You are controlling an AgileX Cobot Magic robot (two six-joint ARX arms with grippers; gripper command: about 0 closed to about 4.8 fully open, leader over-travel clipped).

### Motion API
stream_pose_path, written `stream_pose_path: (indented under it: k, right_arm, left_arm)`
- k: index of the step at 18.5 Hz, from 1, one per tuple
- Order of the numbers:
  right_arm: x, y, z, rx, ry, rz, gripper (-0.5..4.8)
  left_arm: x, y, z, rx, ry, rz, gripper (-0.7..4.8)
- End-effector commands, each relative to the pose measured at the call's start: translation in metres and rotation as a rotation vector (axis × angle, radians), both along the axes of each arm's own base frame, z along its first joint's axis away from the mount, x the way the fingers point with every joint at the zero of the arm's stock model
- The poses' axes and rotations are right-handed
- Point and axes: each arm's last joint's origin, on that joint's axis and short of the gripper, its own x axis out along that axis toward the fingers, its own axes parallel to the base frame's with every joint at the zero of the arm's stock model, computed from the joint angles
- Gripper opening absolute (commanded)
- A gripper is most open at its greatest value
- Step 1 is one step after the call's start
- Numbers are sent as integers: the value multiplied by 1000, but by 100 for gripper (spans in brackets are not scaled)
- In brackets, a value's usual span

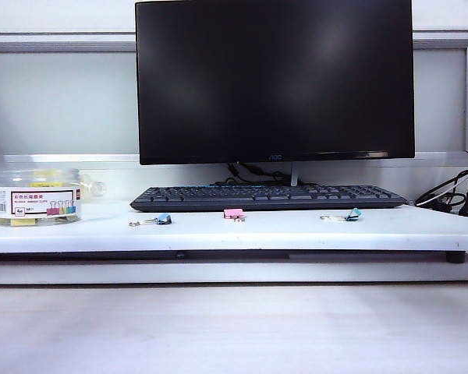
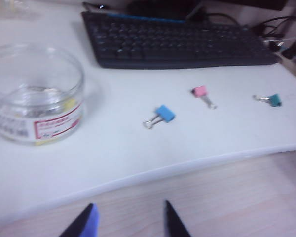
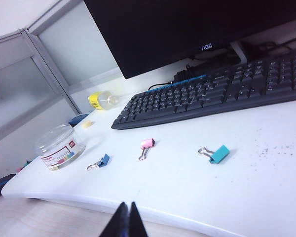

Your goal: Pick up the clips with the largest number of clips of the same color on the table and place them in a round transparent plastic box.

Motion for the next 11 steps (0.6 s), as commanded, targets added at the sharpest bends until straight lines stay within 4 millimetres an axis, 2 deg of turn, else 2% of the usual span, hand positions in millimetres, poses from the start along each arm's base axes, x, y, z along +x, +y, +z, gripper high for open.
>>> stream_pose_path:
  k: [1,4,6,11]
  right_arm:
    - [0,0,0,0,-11,4,-1]
    - [0,0,0,0,-6,5,-1]
    - [0,0,-1,0,3,6,-1]
    - [0,0,-4,0,38,6,-1]
  left_arm:
    - [2,0,-17,13,38,10,183]
    - [3,0,-41,20,93,12,183]
    - [4,-1,-49,-3,93,17,183]
    - [4,-1,-51,-2,98,16,183]
